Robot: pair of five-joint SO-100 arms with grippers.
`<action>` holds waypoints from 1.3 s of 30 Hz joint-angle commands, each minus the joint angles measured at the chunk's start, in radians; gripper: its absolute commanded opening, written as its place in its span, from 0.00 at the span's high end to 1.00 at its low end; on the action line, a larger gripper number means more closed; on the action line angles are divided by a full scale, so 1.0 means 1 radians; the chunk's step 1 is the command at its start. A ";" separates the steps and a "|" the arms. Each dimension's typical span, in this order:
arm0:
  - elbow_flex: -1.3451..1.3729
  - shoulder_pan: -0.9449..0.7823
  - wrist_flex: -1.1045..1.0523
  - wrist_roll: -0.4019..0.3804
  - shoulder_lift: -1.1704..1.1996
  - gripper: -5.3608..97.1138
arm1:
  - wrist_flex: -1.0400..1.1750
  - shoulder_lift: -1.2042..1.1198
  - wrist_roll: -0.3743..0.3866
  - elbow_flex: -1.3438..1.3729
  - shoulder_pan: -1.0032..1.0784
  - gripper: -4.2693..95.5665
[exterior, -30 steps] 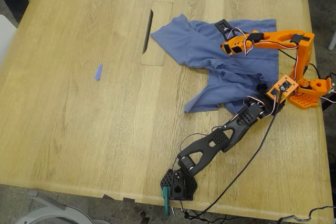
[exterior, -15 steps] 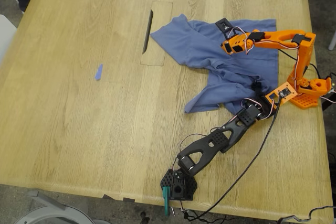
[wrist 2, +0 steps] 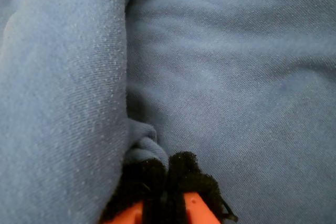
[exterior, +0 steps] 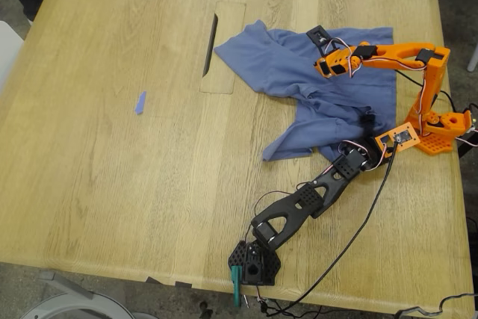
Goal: Fold a T-shirt
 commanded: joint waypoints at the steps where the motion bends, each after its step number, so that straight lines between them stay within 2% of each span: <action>1: -0.037 -0.038 0.011 0.031 0.002 0.47 | 0.000 0.080 -0.008 -0.003 -0.002 0.96; 6: -0.037 -0.075 0.018 0.048 -0.014 0.48 | -0.008 0.095 -0.009 0.020 -0.002 0.96; 11: -0.037 -0.109 0.114 0.046 -0.015 0.48 | -0.012 0.115 -0.009 0.044 -0.002 0.96; 16: -0.038 -0.138 0.229 0.026 -0.014 0.49 | -0.020 0.138 -0.009 0.072 -0.002 0.96; 22: -0.038 -0.153 0.262 0.002 -0.020 0.50 | -0.021 0.160 -0.009 0.091 -0.003 0.96; 28: -0.038 -0.172 0.261 -0.006 -0.044 0.56 | -0.023 0.181 -0.009 0.114 -0.008 0.96; 39: -0.037 -0.193 0.156 -0.141 -0.071 0.80 | -0.026 0.219 -0.009 0.184 -0.043 0.96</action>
